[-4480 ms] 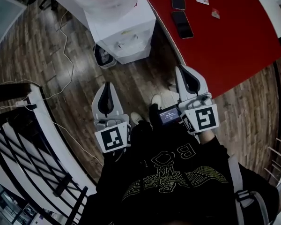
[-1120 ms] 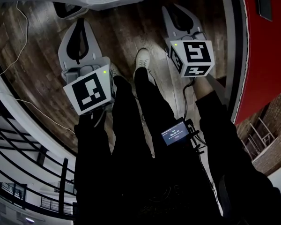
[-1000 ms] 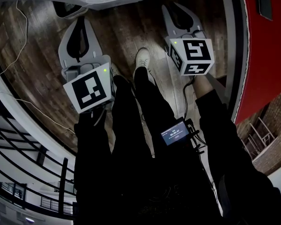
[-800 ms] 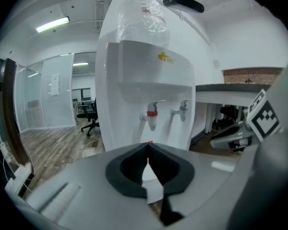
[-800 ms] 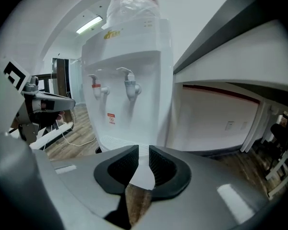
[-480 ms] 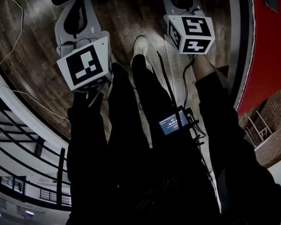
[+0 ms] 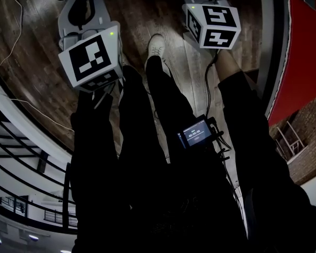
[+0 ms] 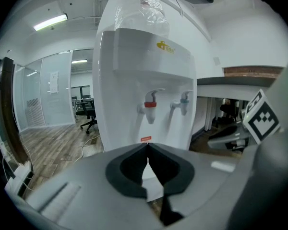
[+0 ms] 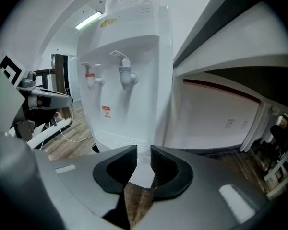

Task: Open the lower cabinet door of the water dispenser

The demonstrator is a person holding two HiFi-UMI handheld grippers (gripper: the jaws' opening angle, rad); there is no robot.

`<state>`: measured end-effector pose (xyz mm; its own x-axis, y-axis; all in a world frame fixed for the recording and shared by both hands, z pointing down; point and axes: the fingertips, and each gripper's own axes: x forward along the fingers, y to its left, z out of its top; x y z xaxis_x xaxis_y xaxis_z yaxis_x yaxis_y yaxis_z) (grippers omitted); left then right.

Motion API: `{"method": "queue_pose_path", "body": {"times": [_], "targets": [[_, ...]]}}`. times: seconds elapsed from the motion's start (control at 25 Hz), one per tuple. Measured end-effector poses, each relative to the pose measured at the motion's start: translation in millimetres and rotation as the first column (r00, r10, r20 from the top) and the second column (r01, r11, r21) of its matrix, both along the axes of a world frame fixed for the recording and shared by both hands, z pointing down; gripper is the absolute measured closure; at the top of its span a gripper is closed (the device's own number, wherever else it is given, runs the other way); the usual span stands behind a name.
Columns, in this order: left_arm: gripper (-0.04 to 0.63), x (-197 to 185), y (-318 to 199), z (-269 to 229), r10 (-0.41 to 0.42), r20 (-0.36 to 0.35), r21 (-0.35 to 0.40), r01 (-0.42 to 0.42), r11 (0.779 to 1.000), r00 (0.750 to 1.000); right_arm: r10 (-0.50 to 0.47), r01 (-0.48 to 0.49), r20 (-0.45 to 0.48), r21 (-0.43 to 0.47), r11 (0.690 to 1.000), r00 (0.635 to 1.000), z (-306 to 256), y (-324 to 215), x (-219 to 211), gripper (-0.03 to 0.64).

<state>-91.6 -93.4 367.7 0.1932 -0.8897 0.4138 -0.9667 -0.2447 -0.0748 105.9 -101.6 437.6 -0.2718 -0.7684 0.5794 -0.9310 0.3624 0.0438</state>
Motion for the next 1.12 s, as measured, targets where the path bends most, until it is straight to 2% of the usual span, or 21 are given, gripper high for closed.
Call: {"method": "queue_pose_path", "body": {"times": [0.24, 0.44, 0.68, 1.12], "targets": [[0.588, 2.5, -6.4, 1.7, 0.000, 0.003, -0.002, 0.000, 1.000, 1.000, -0.021, 0.021, -0.027, -0.005, 1.000, 0.999, 8.1, -1.6, -1.3, 0.522], [0.588, 7.5, -10.7, 8.5, 0.000, -0.032, -0.041, -0.002, 0.999, 1.000, -0.032, 0.031, -0.034, -0.021, 0.999, 0.999, 15.7, -1.6, -1.7, 0.517], [0.588, 8.3, -16.9, 16.2, 0.015, 0.004, -0.045, -0.015, 0.999, 1.000, -0.044, 0.042, -0.048, -0.032, 0.999, 0.998, 23.5, -4.9, -3.7, 0.498], [0.588, 4.7, -12.2, 25.9, 0.018, 0.012, -0.074, -0.017, 0.997, 1.000, -0.096, 0.088, -0.088, -0.088, 0.992, 0.991, 49.1, -16.4, -4.2, 0.462]]}}
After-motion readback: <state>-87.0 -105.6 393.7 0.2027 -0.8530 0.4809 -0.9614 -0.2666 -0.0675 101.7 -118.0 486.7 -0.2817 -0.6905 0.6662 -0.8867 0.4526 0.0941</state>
